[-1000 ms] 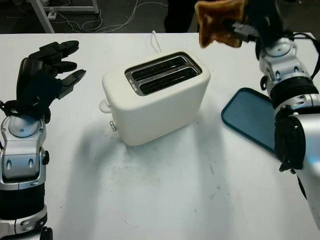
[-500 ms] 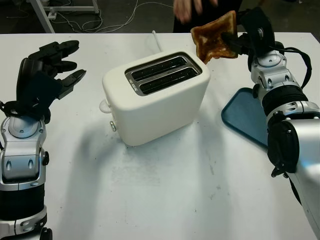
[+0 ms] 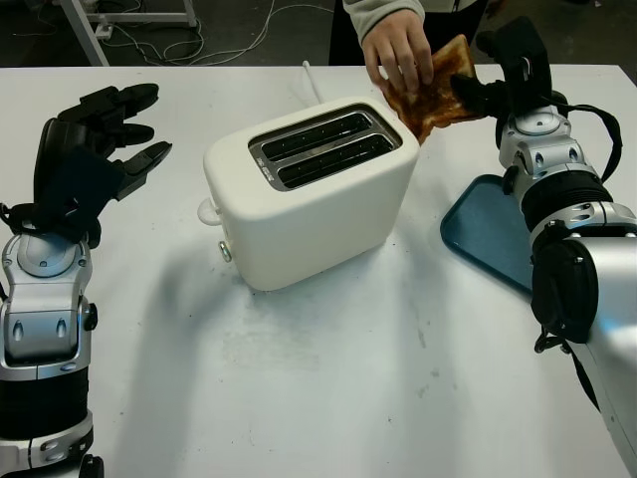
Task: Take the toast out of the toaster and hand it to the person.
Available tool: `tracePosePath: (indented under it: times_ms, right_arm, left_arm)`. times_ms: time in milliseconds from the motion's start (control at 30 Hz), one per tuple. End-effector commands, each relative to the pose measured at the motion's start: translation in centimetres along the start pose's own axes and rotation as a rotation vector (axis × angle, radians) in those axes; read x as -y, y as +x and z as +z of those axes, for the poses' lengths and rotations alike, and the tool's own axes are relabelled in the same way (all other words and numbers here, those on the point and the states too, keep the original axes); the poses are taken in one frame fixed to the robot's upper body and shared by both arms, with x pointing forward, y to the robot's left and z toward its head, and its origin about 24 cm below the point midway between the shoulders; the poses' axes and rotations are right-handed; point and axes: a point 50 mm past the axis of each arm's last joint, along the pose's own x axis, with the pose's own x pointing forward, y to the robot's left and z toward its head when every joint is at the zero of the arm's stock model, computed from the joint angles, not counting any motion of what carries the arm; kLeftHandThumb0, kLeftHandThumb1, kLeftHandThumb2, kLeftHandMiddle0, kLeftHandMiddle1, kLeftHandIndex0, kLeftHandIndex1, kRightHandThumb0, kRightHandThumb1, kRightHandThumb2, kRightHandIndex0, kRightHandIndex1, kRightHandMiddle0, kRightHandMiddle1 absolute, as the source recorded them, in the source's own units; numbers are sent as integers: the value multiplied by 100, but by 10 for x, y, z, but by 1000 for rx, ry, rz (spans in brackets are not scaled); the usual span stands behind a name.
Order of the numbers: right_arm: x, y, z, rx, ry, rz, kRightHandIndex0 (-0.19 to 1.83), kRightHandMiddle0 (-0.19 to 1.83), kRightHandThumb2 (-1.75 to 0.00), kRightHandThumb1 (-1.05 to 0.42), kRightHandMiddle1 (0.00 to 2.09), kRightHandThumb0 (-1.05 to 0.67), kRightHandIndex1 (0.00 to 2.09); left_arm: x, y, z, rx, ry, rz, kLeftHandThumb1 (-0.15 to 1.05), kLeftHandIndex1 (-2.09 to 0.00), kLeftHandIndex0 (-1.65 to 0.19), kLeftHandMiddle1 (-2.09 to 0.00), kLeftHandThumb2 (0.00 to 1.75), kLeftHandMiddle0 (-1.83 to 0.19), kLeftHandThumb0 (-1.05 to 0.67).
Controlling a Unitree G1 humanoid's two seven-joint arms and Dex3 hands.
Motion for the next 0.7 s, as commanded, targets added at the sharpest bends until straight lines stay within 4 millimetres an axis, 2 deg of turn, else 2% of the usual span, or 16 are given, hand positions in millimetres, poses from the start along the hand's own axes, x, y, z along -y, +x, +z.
tracePosePath:
  times_ms: [0, 233, 367, 433, 467, 533, 600, 667]
  right_arm:
    - [0, 0, 5, 18, 21, 4, 59, 30, -19, -92, 7, -11, 175]
    - [-1, 0, 6, 15, 27, -1, 58, 16, -19, -92, 1, -12, 175]
    - [-2, 0, 7, 20, 21, 36, 61, 33, -21, -92, 8, -14, 175]
    - [-2, 0, 7, 38, 3, 60, 65, 72, -28, -92, 30, -13, 175]
    - [-2, 0, 7, 46, -1, 63, 66, 78, -27, -92, 46, -13, 175]
    - [-1, 0, 7, 57, -5, 55, 63, 76, -18, -92, 61, -20, 172]
    - [1, 0, 8, 70, -34, 53, 58, 75, -13, -92, 70, -28, 152]
    - [4, 0, 8, 83, -56, 71, 57, 69, -16, -92, 50, -34, 92]
  left_arm:
    - [-3, -1, -1, 4, 6, 7, 92, -10, -64, -88, 7, -34, -15]
    - [-3, -1, -2, 9, 3, 3, 92, -10, -63, -89, 8, -33, -15]
    - [-3, -1, -2, 14, -1, 1, 92, -11, -64, -90, 7, -33, -16]
    - [-3, -1, -2, 8, -2, 4, 92, -11, -64, -91, 7, -32, -17]
    - [-3, -1, -2, 6, 0, 5, 92, -11, -63, -91, 7, -32, -17]
    - [-3, -1, -1, 3, 3, 7, 92, -11, -63, -91, 7, -32, -16]
    - [-3, -2, -1, -1, 3, 9, 92, -11, -63, -90, 8, -32, -15]
    - [-4, -2, -2, -3, 0, 9, 92, -11, -62, -90, 8, -32, -16]
